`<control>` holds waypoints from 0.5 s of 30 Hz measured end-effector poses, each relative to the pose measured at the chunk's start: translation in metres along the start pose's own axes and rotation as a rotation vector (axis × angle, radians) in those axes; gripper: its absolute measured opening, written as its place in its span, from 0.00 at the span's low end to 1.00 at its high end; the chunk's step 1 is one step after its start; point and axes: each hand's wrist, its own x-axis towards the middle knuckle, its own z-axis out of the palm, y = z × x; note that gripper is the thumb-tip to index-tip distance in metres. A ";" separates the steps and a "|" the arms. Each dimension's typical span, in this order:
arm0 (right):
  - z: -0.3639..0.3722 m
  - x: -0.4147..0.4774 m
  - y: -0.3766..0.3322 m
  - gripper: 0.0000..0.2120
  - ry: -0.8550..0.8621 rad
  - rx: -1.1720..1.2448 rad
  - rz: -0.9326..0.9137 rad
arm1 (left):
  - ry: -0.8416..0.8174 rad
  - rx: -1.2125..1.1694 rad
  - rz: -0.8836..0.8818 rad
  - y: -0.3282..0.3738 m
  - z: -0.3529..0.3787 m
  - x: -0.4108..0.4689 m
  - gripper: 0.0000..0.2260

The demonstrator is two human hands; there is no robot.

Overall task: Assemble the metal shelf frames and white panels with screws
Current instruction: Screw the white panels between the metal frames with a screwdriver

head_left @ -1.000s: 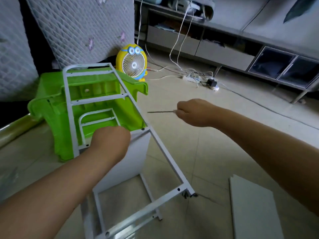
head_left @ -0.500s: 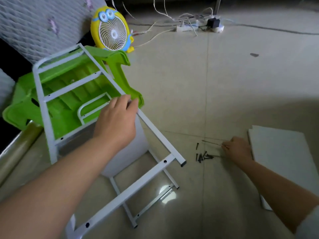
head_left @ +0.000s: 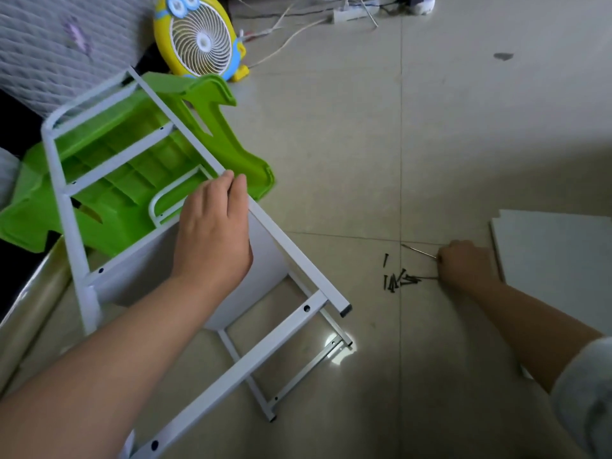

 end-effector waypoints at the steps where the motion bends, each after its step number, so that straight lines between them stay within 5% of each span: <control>1: -0.001 0.001 -0.003 0.10 0.043 0.015 -0.036 | 0.010 -0.002 0.005 0.000 0.001 0.000 0.22; 3: -0.001 0.004 -0.010 0.01 0.109 0.121 -0.221 | 0.017 -0.004 0.006 0.000 0.001 0.000 0.22; 6: -0.001 0.003 -0.027 0.03 0.075 0.229 -0.483 | 0.013 -0.003 0.004 -0.001 0.000 0.001 0.23; 9: 0.002 0.002 -0.043 0.11 -0.129 0.085 -0.454 | 0.013 0.001 0.017 -0.003 -0.002 0.001 0.23; 15: 0.004 0.004 -0.048 0.12 -0.150 -0.017 -0.392 | -0.031 -0.054 0.027 -0.006 -0.007 0.001 0.21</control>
